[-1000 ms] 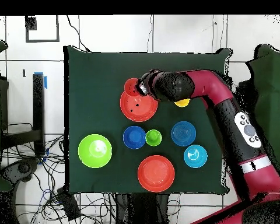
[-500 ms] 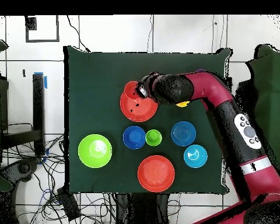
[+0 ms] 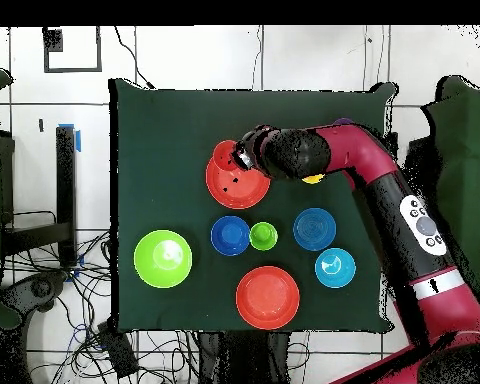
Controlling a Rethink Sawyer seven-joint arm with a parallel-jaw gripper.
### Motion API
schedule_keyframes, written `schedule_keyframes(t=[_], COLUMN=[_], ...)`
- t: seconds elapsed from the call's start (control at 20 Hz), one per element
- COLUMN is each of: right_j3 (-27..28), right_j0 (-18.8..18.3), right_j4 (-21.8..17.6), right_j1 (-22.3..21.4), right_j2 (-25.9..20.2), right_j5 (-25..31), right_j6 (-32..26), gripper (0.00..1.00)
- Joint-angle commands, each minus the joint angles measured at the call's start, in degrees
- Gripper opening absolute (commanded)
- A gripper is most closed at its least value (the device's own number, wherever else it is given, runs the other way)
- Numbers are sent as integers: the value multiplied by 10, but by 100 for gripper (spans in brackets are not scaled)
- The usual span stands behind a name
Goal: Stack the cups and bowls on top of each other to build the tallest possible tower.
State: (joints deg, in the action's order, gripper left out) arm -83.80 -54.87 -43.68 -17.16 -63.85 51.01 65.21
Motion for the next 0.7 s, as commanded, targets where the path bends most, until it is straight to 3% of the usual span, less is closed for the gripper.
schedule_keyframes(t=[0.05, 0.7], right_j3=[-17, -13], right_j0=[16, 17], right_j4=[-47, -55], right_j1=[39, 53], right_j2=[42, 43], right_j5=[6, 3], right_j6=[-221, -216], gripper=[0, 0])
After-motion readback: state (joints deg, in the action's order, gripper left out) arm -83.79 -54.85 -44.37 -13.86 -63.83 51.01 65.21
